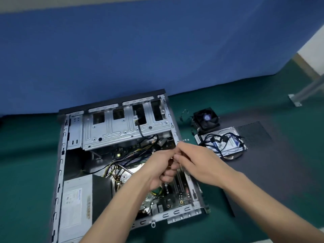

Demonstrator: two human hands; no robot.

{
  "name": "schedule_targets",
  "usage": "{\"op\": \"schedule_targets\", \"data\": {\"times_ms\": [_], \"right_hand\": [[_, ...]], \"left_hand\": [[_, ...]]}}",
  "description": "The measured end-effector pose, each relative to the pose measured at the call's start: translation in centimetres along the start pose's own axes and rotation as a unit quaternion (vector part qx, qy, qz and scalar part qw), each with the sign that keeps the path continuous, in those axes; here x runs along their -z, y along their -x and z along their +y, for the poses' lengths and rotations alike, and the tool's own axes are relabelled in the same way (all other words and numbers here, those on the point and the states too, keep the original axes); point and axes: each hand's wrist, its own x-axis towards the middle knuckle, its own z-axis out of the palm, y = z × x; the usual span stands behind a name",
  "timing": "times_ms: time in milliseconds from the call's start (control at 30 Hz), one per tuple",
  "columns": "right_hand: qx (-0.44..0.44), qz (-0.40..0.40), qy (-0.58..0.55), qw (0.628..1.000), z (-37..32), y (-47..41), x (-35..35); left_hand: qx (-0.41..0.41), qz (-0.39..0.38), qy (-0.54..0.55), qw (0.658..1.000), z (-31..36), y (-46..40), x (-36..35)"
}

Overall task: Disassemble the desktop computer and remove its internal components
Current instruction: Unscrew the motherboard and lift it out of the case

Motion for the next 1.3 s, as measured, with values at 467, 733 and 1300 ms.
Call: {"op": "schedule_targets", "data": {"times_ms": [467,733,1300], "right_hand": [[-0.253,0.060,-0.130,0.957,14.5,4.7,-2.3],[-0.249,-0.012,-0.099,0.963,15.7,6.1,-5.9],[-0.115,0.122,-0.239,0.957,6.2,1.2,-1.6]], "left_hand": [[-0.070,0.074,-0.881,0.463,1.5,-12.5,-9.6],[0.052,0.129,-0.831,0.539,-1.2,-17.4,-7.6],[-0.239,0.309,-0.652,0.650,1.1,-2.1,-2.6]]}}
